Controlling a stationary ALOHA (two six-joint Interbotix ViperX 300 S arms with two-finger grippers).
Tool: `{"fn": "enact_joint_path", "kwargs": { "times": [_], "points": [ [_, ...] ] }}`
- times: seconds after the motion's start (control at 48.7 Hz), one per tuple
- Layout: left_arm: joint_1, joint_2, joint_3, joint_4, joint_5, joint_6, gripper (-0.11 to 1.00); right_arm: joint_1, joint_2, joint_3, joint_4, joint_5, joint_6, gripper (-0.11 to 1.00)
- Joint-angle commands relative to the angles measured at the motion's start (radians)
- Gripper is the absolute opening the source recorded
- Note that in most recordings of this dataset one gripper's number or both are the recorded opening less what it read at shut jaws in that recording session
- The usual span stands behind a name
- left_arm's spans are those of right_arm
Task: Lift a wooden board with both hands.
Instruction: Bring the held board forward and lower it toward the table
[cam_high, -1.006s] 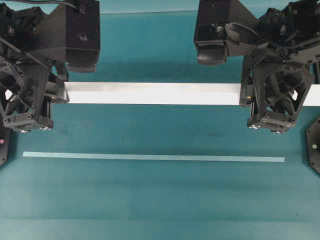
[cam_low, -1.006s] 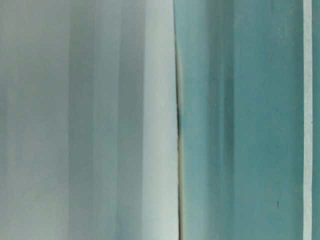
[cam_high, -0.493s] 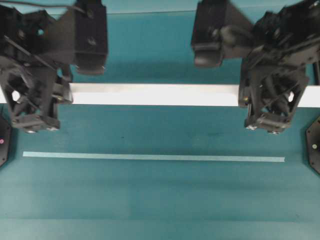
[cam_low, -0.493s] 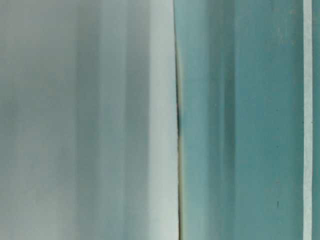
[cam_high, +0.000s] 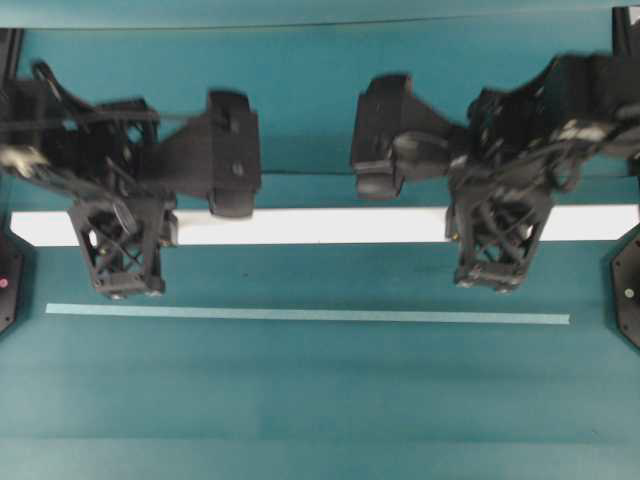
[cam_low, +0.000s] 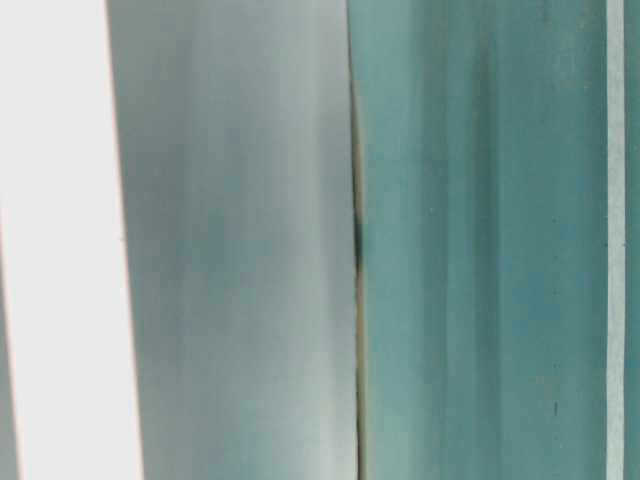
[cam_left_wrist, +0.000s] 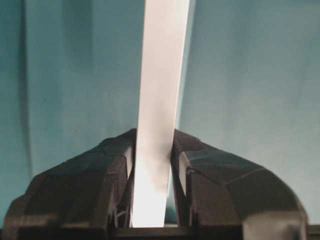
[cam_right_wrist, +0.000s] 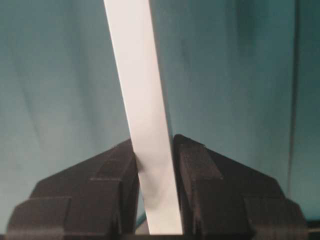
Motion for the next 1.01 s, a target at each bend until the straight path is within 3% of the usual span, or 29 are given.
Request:
{"fn": "enact_joint_path", "kwargs": {
  "times": [0.0,0.41,0.985],
  "points": [
    [-0.003,-0.011,0.018,0.005,-0.052,0.002,0.19,-0.003,-0.005,0.04,0.005,-0.055,-0.003,0.22],
    [-0.009,0.018,0.201,0.002,-0.262,-0.008,0.19,0.002,0.008,0.268,0.005,-0.307,-0.032,0.22],
    [-0.002,0.129,0.347,0.002,-0.482,0.0,0.19,0.02,0.117,0.385,0.009,-0.514,-0.051,0.22]
  ]
}}
